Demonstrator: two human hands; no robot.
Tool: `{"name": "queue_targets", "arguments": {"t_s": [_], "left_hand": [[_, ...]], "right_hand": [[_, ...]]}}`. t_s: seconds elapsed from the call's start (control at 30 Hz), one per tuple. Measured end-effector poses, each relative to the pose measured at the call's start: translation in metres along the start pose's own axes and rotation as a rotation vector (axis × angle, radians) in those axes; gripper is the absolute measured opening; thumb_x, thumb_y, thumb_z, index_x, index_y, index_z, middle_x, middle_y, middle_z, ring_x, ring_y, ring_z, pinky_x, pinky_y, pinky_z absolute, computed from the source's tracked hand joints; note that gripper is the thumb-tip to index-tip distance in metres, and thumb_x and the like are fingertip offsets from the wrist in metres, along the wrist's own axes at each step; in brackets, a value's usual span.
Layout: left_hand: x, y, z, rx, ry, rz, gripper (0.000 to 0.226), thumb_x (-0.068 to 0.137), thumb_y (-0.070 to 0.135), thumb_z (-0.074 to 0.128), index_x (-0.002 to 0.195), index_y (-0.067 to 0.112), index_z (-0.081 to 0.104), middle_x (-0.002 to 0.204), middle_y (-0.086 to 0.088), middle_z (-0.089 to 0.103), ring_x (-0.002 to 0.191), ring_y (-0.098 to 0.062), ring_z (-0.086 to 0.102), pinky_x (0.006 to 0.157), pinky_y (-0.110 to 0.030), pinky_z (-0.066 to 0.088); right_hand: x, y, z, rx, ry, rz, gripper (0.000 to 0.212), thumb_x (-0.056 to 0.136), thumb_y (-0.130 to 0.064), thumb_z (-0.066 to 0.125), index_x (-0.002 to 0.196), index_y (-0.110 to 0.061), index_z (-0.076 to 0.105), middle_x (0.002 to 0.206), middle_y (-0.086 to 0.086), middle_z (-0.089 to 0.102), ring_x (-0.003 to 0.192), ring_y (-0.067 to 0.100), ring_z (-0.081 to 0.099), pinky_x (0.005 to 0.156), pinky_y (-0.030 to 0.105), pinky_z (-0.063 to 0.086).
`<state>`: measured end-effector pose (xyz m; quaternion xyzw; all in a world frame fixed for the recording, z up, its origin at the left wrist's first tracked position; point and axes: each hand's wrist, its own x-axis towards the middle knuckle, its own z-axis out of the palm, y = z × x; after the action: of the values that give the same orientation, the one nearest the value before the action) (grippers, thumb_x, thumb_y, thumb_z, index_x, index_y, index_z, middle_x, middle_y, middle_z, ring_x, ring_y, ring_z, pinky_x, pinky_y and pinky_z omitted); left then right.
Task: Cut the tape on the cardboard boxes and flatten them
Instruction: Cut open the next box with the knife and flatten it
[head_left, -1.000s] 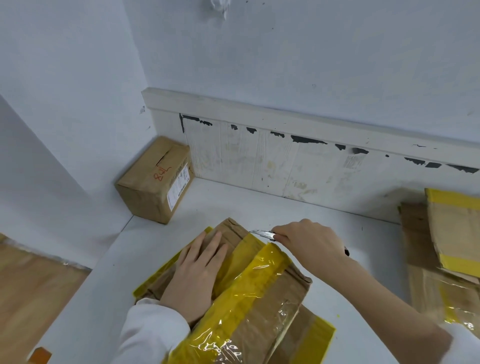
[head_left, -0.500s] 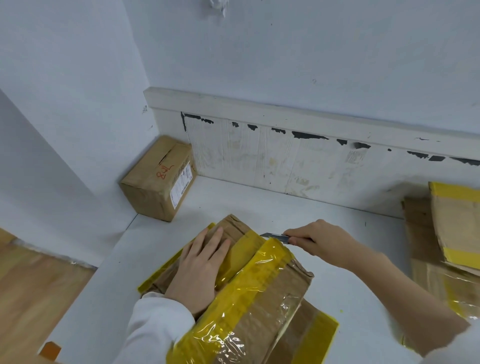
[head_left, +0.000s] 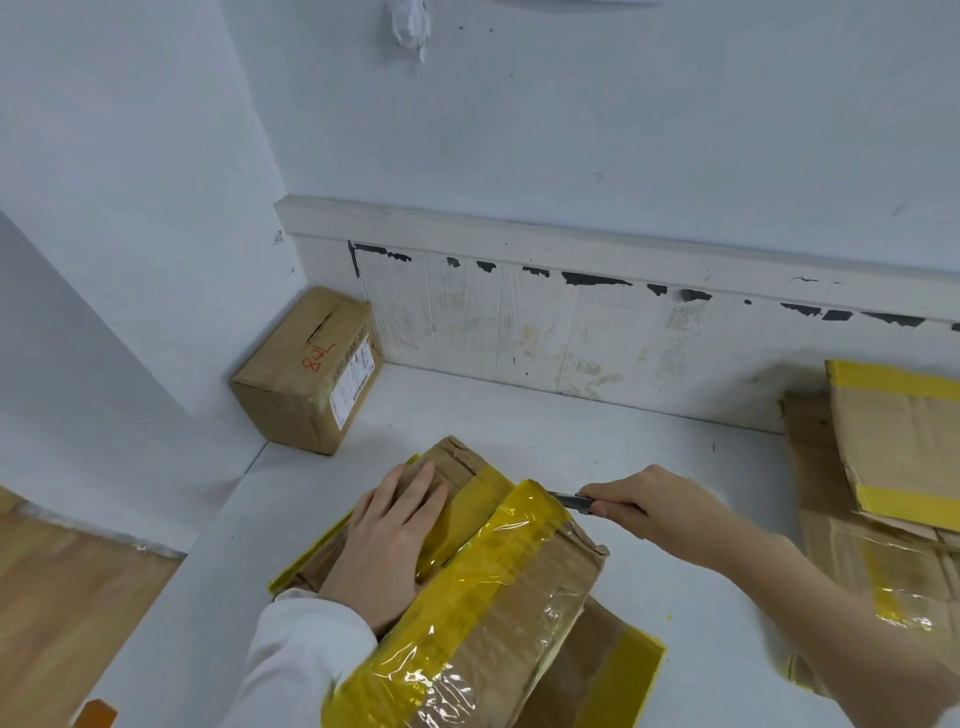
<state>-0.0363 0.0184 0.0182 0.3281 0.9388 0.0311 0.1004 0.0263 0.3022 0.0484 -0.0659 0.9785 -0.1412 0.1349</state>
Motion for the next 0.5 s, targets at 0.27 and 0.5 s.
{"name": "queue_targets", "arguments": {"t_s": [0.27,0.5], "left_hand": [[0.003,0.003,-0.002,-0.058,-0.002,-0.010,0.080,0.089,0.056,0.046,0.150,0.023,0.006,0.156,0.000,-0.016,0.144,-0.020,-0.015,0.116,-0.034,-0.001],[0.003,0.005,-0.002,0.020,-0.041,-0.049,0.081,0.085,0.066,0.027,0.150,0.025,0.002,0.156,0.001,-0.018,0.144,-0.019,-0.014,0.116,-0.033,0.000]], "right_hand": [[-0.030,0.023,0.088,0.232,0.161,0.589,0.025,0.101,-0.023,0.037,0.124,-0.015,0.045,0.086,0.001,0.048,0.059,0.015,0.046,0.056,0.021,0.038],[-0.041,0.015,0.153,0.090,0.088,0.832,0.048,0.101,-0.013,0.033,0.145,-0.020,0.014,0.122,0.006,0.039,0.109,0.022,0.045,0.090,0.028,0.043]]}}
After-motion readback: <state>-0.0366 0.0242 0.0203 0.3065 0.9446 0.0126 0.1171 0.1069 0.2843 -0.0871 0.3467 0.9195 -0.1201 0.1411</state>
